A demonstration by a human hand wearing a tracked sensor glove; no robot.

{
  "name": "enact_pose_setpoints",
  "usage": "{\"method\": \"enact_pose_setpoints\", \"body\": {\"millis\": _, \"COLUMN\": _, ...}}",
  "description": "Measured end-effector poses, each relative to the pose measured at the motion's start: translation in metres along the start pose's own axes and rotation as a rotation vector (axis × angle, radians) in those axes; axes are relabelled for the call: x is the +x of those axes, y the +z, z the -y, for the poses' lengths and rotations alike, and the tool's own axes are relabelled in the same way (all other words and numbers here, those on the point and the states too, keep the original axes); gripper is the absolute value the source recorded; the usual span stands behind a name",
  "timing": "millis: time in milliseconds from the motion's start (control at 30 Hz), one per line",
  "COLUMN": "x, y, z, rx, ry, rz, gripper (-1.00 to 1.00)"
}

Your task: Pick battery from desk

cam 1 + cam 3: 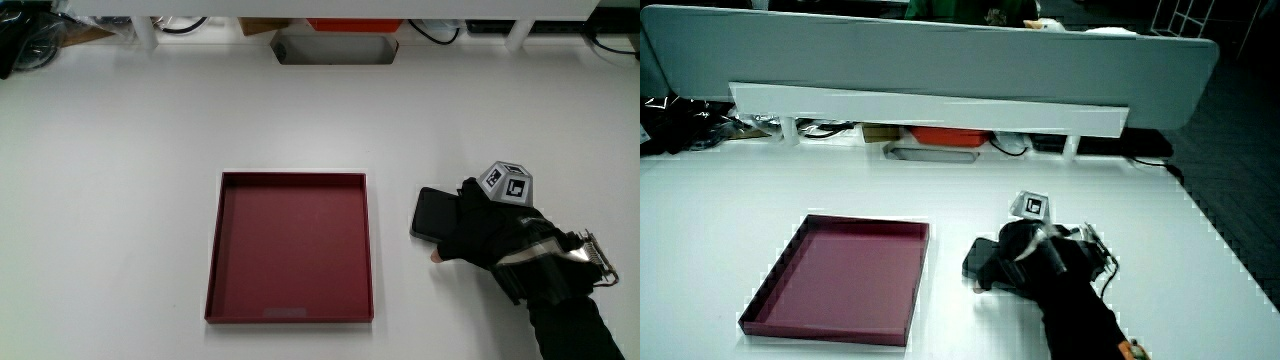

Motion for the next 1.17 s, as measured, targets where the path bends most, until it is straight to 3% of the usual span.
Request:
{"method": "enact_pose_setpoints", "body": {"millis": 100, "x": 0.001, "y": -0.002, "z": -0.003, "rx": -0.020, "ry": -0.004, "rz": -0.005, "gripper": 0.05}}
{"method": "enact_pose_setpoints", "body": {"millis": 267, "x": 0.001, "y": -0.001, "z": -0.001, "rx": 0.060, "ry": 0.016, "rz": 0.016, "gripper": 0.27}}
{"method": "enact_pose_setpoints", "body": {"millis": 467, "x": 0.003, "y": -0.001, "z": -0.005, "rx": 0.057, "ry": -0.015, "rz": 0.013, "gripper": 0.55}}
{"method": "enact_pose_setpoints", "body": {"millis": 500, "x": 0.001, "y": 0.000, "z": -0.001, "rx": 0.040, "ry": 0.016, "rz": -0.006, "gripper": 0.59}}
{"method": "enact_pose_setpoints", "body": {"millis": 600, "x": 0.003, "y": -0.002, "z": -0.005, "rx": 0.079, "ry": 0.001, "rz": 0.021, "gripper": 0.73}}
{"method": "enact_pose_setpoints", "body": {"millis": 800, "x": 0.005, "y": -0.002, "z": -0.007, "rx": 0.117, "ry": 0.048, "rz": 0.000, "gripper": 1.00}}
{"method": "enact_pose_setpoints", "body": {"millis": 967, "x": 0.011, "y": -0.004, "z": -0.007, "rx": 0.142, "ry": 0.073, "rz": -0.016, "gripper": 1.00}}
{"method": "enact_pose_setpoints", "body": {"millis": 1100, "x": 0.006, "y": -0.004, "z": -0.004, "rx": 0.166, "ry": 0.095, "rz": 0.003, "gripper": 1.00}}
{"method": "enact_pose_setpoints", "body": {"millis": 1167, "x": -0.004, "y": 0.001, "z": 0.001, "rx": 0.171, "ry": 0.132, "rz": 0.007, "gripper": 1.00}}
